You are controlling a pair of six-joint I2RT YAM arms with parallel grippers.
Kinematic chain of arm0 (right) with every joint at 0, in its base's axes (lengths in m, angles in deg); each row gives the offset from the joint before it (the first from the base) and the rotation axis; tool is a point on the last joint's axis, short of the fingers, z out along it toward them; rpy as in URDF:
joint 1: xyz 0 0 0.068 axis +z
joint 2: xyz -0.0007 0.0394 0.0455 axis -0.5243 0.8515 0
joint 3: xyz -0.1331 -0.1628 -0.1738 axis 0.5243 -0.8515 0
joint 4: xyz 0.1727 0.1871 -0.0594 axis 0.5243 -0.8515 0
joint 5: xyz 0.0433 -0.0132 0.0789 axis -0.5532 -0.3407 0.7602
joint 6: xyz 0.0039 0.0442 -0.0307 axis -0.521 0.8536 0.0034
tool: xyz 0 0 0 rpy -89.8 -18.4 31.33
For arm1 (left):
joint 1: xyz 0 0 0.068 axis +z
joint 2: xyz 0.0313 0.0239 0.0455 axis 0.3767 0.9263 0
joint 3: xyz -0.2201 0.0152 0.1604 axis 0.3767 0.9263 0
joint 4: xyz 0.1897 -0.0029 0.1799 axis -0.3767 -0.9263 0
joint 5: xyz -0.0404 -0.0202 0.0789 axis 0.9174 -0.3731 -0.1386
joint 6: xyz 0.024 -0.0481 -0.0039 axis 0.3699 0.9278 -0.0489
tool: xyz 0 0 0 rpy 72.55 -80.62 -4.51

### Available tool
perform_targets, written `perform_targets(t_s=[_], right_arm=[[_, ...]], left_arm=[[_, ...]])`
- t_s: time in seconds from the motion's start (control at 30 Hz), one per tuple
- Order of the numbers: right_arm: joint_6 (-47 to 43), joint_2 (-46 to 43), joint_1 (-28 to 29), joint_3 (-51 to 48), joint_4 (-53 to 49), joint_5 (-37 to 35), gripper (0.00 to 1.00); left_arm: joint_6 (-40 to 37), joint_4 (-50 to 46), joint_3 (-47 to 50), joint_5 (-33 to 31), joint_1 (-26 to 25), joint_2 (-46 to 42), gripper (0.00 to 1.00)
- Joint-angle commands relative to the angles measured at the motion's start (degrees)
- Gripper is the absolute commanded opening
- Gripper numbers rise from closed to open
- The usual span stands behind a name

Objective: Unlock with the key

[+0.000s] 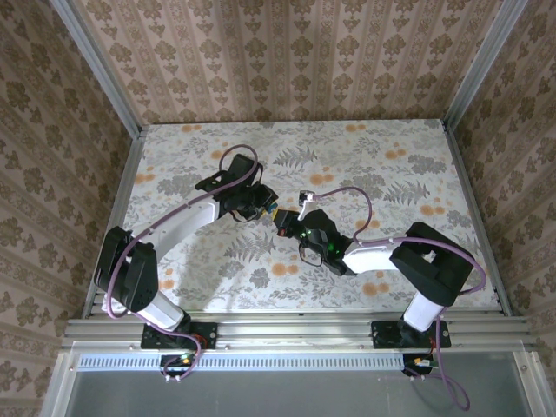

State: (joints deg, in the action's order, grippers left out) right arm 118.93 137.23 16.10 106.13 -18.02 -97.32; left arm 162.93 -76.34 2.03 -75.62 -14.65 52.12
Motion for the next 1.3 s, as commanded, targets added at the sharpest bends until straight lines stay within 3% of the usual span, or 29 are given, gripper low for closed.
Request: perform_targets(t_s=[0.0,0.67,1.27], right_arm=[[0.8,0.4,-0.3,2.8,3.4,2.1,0.0],[9.3,-0.5,-3.7,-0.1,7.5,7.1,0.0],[16.1,-2.1,-6.1,-2.0,11.8,11.1,0.0]], left_arm=[[0.1,1.5,0.1,11.6,-4.2,-0.7,0.15],[-4.3,5.0,0.1,14.5,-3.9,-1.4,0.14],[-7.2,19.5,9.6,22.5,-0.7,-8.7,0.12]])
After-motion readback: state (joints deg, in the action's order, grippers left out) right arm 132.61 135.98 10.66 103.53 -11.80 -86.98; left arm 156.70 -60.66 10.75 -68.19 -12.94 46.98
